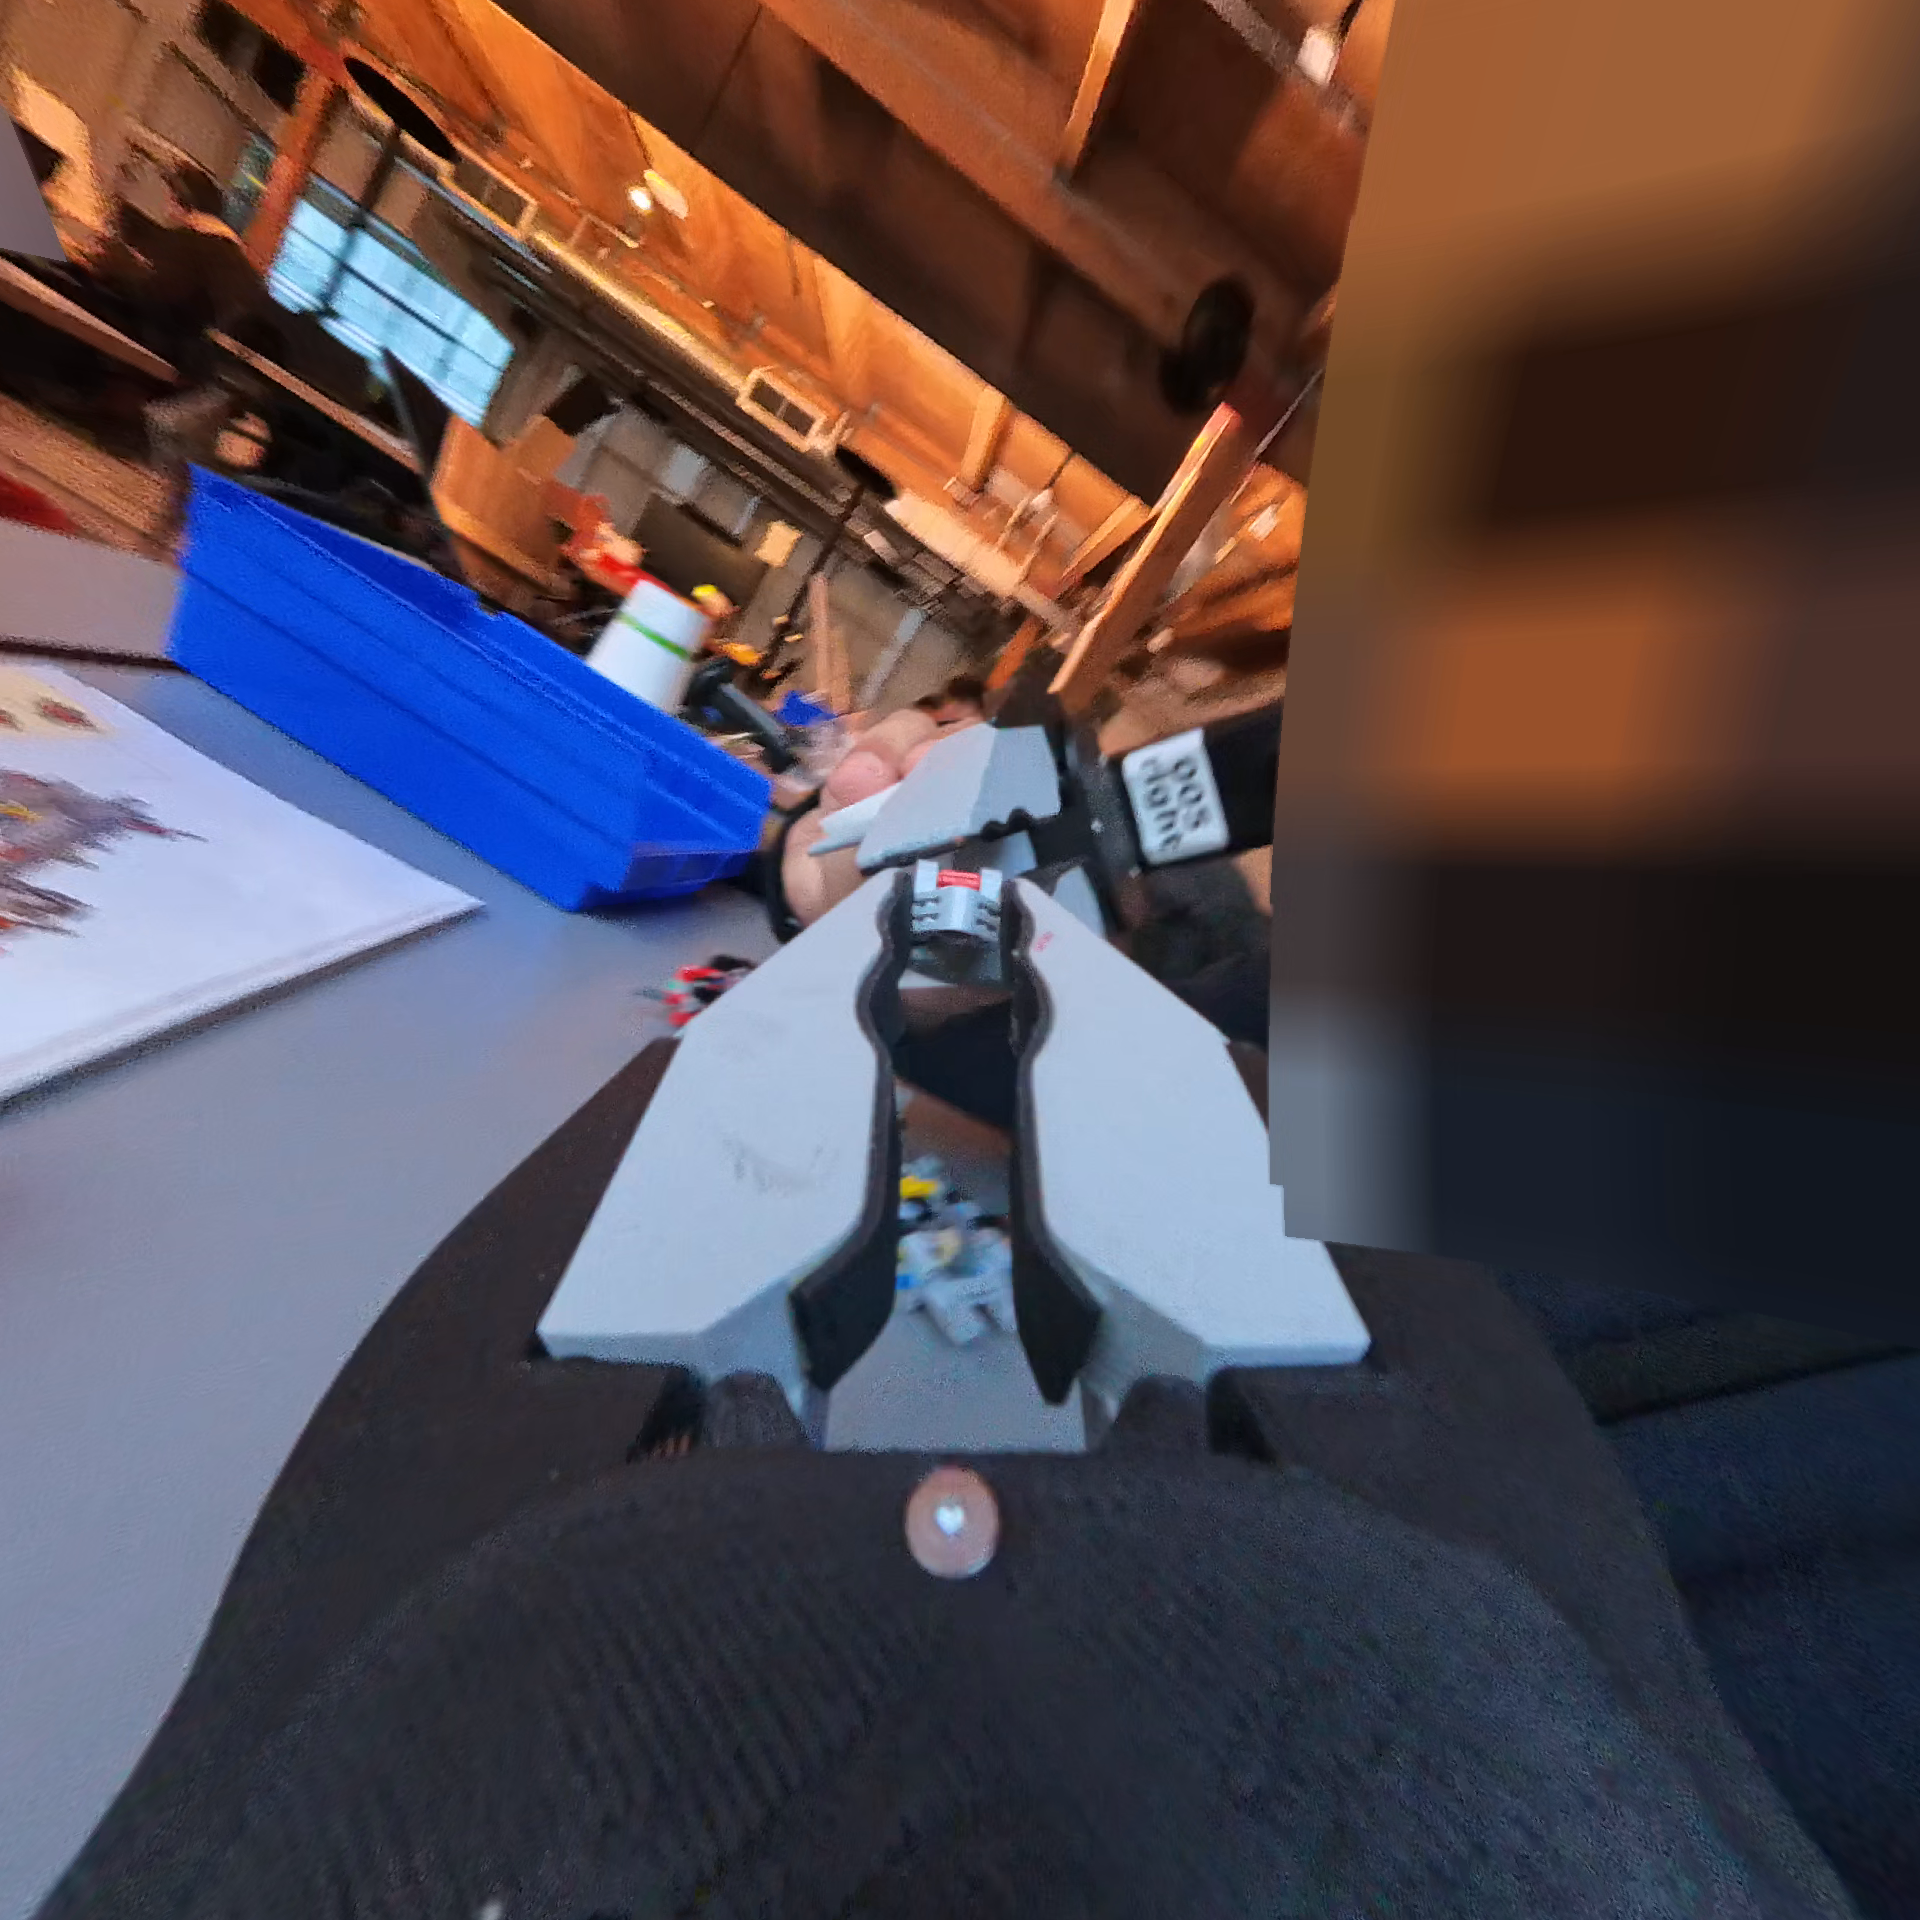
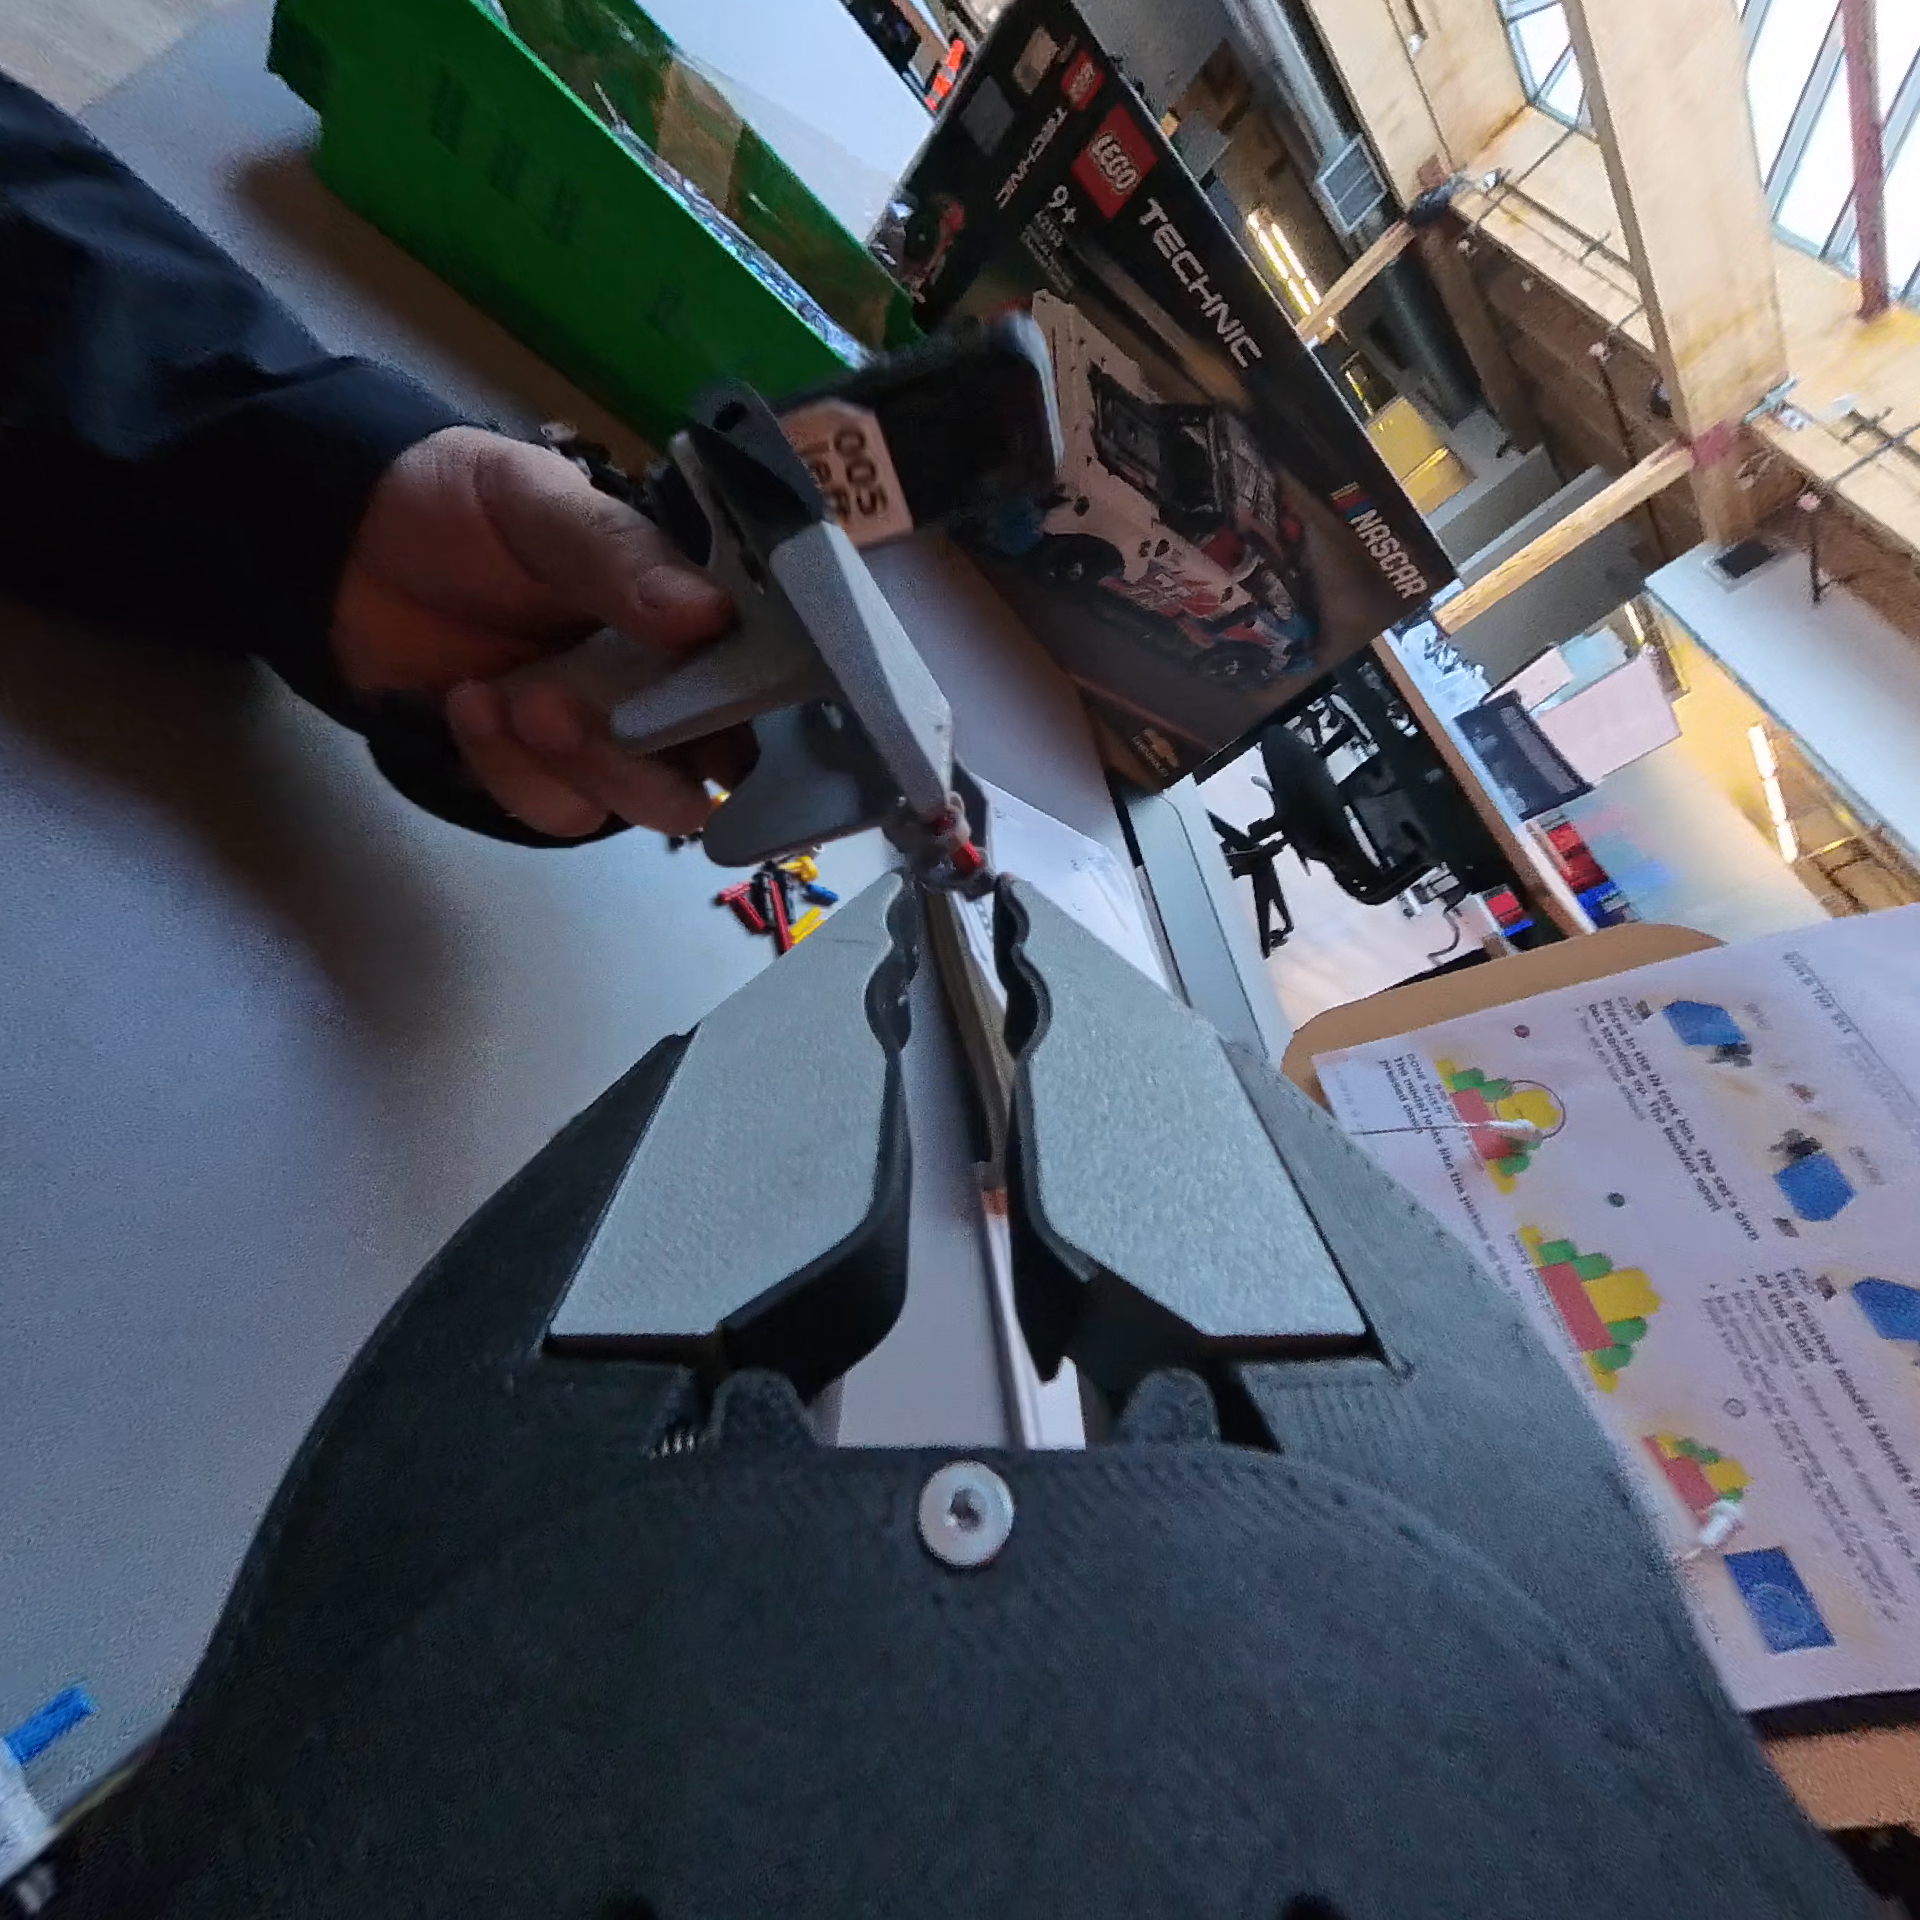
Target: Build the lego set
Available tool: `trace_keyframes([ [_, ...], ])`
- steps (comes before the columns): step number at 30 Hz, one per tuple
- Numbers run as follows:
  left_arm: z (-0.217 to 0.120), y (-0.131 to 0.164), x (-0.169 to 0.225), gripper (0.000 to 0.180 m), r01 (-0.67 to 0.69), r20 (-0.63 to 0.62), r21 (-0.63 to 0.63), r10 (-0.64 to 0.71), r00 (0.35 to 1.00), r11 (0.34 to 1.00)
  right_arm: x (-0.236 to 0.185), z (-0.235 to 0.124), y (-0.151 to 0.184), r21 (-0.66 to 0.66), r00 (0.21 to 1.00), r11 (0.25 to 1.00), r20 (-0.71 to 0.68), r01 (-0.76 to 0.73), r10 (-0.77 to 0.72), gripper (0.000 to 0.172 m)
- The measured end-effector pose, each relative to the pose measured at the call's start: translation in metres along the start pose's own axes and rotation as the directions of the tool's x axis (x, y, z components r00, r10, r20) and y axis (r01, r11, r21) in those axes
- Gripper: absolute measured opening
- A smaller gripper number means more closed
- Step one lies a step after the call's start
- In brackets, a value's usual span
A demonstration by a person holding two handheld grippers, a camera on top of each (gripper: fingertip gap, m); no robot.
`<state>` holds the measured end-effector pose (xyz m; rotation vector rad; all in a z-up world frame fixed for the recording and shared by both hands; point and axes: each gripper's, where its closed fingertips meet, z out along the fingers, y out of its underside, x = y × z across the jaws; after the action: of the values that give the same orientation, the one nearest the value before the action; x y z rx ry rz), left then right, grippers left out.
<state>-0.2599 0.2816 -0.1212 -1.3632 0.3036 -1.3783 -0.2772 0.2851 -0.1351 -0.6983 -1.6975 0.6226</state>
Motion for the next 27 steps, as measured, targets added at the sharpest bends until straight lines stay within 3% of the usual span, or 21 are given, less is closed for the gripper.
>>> trace_keyframes([
  [1, 0.000, 0.002, 0.002, 0.015, -0.112, 0.039, -0.035, 0.114, 0.993, 0.993, -0.001, -0.001, 0.003, -0.016, 0.999, 0.999, 0.001, -0.042, 0.042, 0.004],
  [2, 0.000, 0.003, 0.004, 0.015, -0.247, 0.090, -0.077, 0.253, 0.963, 0.966, -0.002, -0.002, 0.009, -0.043, 0.995, 0.994, 0.017, -0.098, 0.098, 0.000],
  [3, 0.000, 0.004, 0.005, 0.015, -0.405, 0.145, -0.135, 0.422, 0.895, 0.904, -0.003, -0.003, 0.013, -0.050, 0.985, 0.985, 0.043, -0.166, 0.168, 0.002],
  [4, 0.000, 0.006, 0.006, 0.014, -0.573, 0.182, -0.215, 0.609, 0.772, 0.791, -0.006, -0.007, 0.014, -0.038, 0.963, 0.968, 0.093, -0.249, 0.252, 0.004],
  [5, 0.000, 0.008, 0.006, 0.015, -0.710, 0.206, -0.300, 0.770, 0.604, 0.637, -0.010, -0.011, 0.011, -0.017, 0.922, 0.936, 0.168, -0.350, 0.348, 0.004],
  [7, 0.002, 0.011, 0.009, 0.015, -0.854, 0.192, -0.408, 0.945, 0.266, 0.323, -0.009, -0.022, 0.004, 0.016, 0.788, 0.824, 0.306, -0.566, 0.535, 0.015],
  [8, 0.005, 0.012, 0.014, 0.014, -0.883, 0.179, -0.415, 0.971, 0.159, 0.221, -0.006, -0.027, 0.001, 0.023, 0.706, 0.755, 0.372, -0.656, 0.603, 0.018],
  [9, 0.009, 0.013, 0.019, 0.014, -0.901, 0.169, -0.403, 0.981, 0.099, 0.160, -0.005, -0.033, -0.004, 0.021, 0.621, 0.686, 0.446, -0.728, 0.645, 0.017],
  [11, 0.014, 0.015, 0.022, 0.014, -0.910, 0.164, -0.406, 0.986, 0.024, 0.090, 0.000, -0.044, -0.016, 0.021, 0.486, 0.577, 0.564, -0.817, 0.667, 0.017],
  [14, 0.016, 0.019, 0.013, 0.015, -0.873, 0.145, -0.485, 0.982, -0.122, -0.037, -0.002, -0.049, -0.027, -0.001, 0.412, 0.538, 0.641, -0.843, 0.648, 0.018],
  [18, 0.017, 0.019, 0.011, 0.015, -0.831, 0.127, -0.536, 0.959, -0.253, -0.149, -0.016, -0.038, -0.017, -0.066, 0.475, 0.635, 0.606, -0.769, 0.638, 0.016],
  [21, 0.021, 0.027, 0.009, 0.015, -0.804, 0.085, -0.555, 0.947, -0.310, -0.213, -0.020, -0.033, -0.015, -0.070, 0.487, 0.649, 0.600, -0.758, 0.634, 0.010],
  [23, 0.022, 0.027, 0.008, 0.015, -0.794, 0.084, -0.563, 0.939, -0.333, -0.231, -0.021, -0.033, -0.015, -0.086, 0.466, 0.640, 0.613, -0.763, 0.638, 0.009],
  [27, 0.020, 0.027, 0.006, 0.015, -0.786, 0.095, -0.576, 0.937, -0.335, -0.222, -0.019, -0.032, -0.011, -0.073, 0.502, 0.666, 0.598, -0.742, 0.625, 0.008],
])
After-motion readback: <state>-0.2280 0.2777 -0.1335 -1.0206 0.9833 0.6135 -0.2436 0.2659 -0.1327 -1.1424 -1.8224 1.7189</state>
